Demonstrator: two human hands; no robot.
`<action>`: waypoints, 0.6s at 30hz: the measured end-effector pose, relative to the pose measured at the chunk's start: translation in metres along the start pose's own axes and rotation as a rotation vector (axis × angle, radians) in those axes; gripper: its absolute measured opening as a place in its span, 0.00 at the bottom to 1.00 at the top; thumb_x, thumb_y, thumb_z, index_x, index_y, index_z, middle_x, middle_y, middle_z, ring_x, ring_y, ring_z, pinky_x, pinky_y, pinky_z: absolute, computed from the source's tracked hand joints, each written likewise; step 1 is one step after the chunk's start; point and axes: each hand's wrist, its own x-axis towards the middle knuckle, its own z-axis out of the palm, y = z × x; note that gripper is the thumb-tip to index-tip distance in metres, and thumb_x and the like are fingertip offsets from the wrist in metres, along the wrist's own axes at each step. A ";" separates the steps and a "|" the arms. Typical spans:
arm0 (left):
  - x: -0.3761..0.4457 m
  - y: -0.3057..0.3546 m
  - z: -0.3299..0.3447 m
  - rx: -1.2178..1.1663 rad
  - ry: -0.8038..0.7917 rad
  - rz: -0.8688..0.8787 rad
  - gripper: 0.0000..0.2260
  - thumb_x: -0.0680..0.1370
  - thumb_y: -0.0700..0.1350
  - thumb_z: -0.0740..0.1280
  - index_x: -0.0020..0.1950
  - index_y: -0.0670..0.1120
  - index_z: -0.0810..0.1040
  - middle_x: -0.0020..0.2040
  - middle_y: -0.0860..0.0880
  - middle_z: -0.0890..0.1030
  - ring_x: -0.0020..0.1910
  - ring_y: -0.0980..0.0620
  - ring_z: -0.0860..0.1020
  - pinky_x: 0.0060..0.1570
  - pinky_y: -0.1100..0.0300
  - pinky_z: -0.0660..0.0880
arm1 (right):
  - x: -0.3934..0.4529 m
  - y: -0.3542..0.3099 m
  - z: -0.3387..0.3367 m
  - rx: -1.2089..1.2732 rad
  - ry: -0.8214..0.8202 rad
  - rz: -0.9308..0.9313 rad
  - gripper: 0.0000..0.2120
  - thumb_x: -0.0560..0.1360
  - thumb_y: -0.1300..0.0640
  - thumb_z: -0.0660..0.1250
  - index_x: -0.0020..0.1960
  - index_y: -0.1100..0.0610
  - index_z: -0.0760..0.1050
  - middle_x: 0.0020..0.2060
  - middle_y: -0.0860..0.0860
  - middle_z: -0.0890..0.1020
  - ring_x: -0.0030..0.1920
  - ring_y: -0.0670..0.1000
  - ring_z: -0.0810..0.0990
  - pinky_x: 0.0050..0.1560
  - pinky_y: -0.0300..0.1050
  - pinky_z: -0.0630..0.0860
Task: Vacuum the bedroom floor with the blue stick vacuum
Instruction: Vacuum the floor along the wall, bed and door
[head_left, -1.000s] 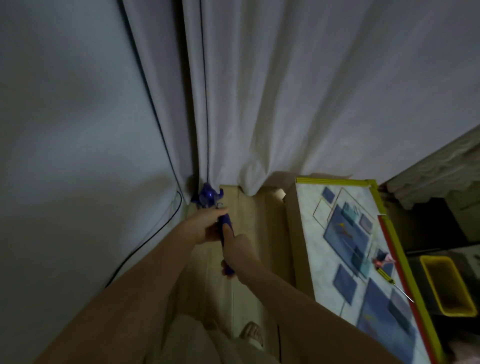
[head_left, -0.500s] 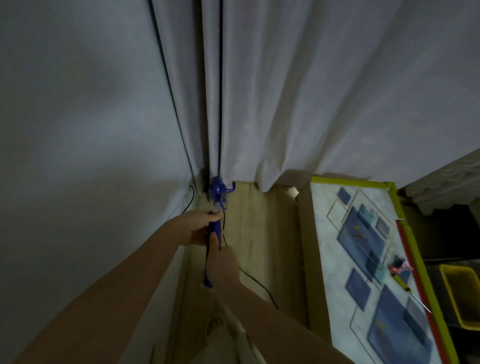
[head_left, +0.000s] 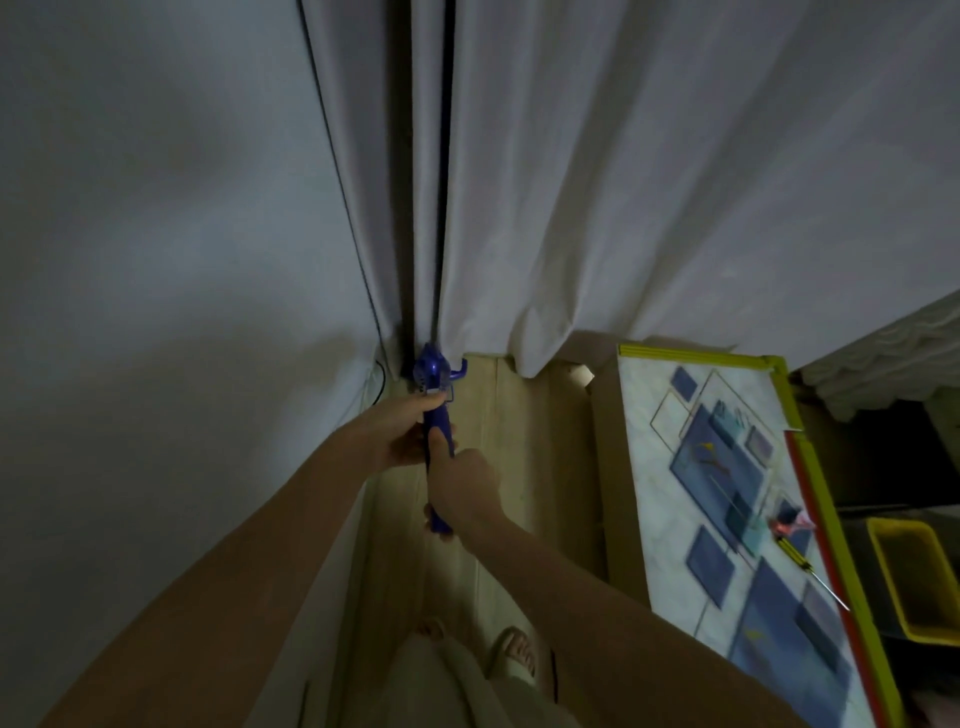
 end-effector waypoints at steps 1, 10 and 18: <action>0.003 -0.001 0.002 0.005 0.026 0.006 0.11 0.81 0.47 0.64 0.52 0.39 0.74 0.45 0.41 0.79 0.42 0.45 0.80 0.48 0.53 0.78 | 0.002 0.001 0.001 0.002 -0.002 0.018 0.22 0.82 0.41 0.54 0.42 0.58 0.71 0.34 0.54 0.78 0.29 0.50 0.76 0.32 0.43 0.75; 0.012 -0.008 0.076 -0.066 -0.050 -0.030 0.15 0.76 0.44 0.71 0.58 0.38 0.76 0.49 0.39 0.81 0.43 0.45 0.82 0.36 0.54 0.81 | -0.021 0.010 -0.096 0.004 0.129 0.065 0.21 0.78 0.42 0.63 0.40 0.60 0.73 0.30 0.53 0.79 0.23 0.46 0.76 0.22 0.35 0.70; -0.014 -0.042 0.143 -0.087 -0.147 -0.133 0.09 0.76 0.43 0.70 0.53 0.40 0.77 0.47 0.40 0.83 0.48 0.44 0.82 0.50 0.51 0.80 | -0.072 0.048 -0.154 -0.048 0.195 0.021 0.21 0.79 0.46 0.63 0.37 0.61 0.74 0.21 0.50 0.76 0.17 0.43 0.74 0.21 0.34 0.70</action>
